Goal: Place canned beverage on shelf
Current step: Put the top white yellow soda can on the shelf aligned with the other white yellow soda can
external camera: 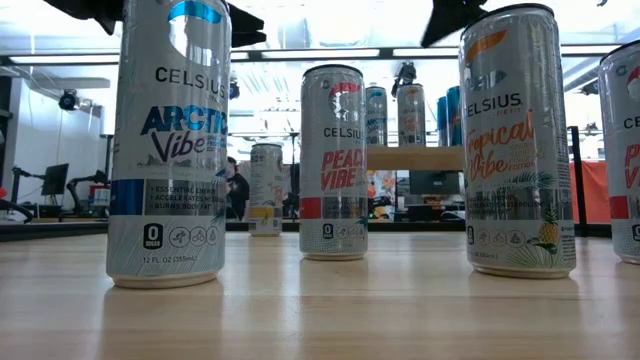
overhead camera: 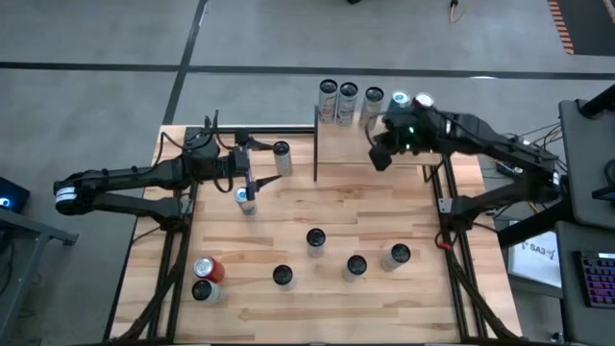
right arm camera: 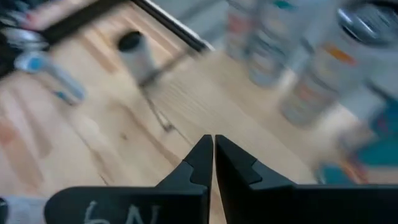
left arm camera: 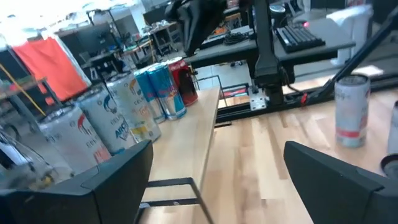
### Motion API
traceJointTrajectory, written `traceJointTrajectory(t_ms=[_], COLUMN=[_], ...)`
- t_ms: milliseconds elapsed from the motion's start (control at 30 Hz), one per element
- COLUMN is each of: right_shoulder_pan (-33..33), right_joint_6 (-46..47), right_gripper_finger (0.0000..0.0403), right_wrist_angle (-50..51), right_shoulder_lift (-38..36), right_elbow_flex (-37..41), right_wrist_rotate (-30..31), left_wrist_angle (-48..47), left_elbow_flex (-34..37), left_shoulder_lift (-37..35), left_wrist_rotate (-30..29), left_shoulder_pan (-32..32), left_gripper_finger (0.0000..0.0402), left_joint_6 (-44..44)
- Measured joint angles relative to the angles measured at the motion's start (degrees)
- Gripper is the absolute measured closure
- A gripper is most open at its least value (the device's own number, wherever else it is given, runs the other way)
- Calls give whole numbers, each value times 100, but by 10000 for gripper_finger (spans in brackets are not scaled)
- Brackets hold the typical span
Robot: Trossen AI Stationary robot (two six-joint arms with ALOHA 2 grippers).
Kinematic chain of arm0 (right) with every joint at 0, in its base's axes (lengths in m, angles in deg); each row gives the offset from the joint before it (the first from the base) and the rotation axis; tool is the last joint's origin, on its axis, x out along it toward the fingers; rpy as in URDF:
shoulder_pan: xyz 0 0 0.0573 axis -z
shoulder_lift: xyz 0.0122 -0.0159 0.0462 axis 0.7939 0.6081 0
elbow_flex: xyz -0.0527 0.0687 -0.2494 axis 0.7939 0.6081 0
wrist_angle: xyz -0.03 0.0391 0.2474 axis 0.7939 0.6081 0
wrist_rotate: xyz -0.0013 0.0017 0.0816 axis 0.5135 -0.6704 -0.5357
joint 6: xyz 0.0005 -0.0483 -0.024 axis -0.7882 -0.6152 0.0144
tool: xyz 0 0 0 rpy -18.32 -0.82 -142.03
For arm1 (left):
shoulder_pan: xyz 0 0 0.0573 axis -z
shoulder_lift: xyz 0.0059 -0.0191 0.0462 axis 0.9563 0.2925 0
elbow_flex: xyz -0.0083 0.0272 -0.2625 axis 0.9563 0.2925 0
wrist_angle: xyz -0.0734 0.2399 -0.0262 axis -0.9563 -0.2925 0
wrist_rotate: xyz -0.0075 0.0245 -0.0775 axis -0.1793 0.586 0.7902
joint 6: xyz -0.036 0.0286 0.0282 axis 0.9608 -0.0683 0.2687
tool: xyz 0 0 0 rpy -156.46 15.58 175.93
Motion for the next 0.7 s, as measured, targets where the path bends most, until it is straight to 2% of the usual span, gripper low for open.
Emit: traceJointTrajectory(t_ms=[167, 433, 700], right_shoulder_pan=[-614, -1140, -1563], right_joint_6=[-455, -819, -752], right_gripper_finger=[394, 394, 394], right_wrist_angle=[-1500, -3743, -4973], right_shoulder_lift=[-475, -843, -783], right_elbow_flex=[1064, 2776, 3685], right_wrist_rotate=[238, 252, 252], left_wrist_angle=[-413, -1155, -1698], left_elbow_flex=[0, 0, -4], left_shoulder_lift=[0, 0, 7], left_wrist_rotate=[12, 16, 12], left_shoulder_pan=[65, 275, 273], left_gripper_finger=[55, 55, 55], left_joint_6=[648, 1165, 1383])
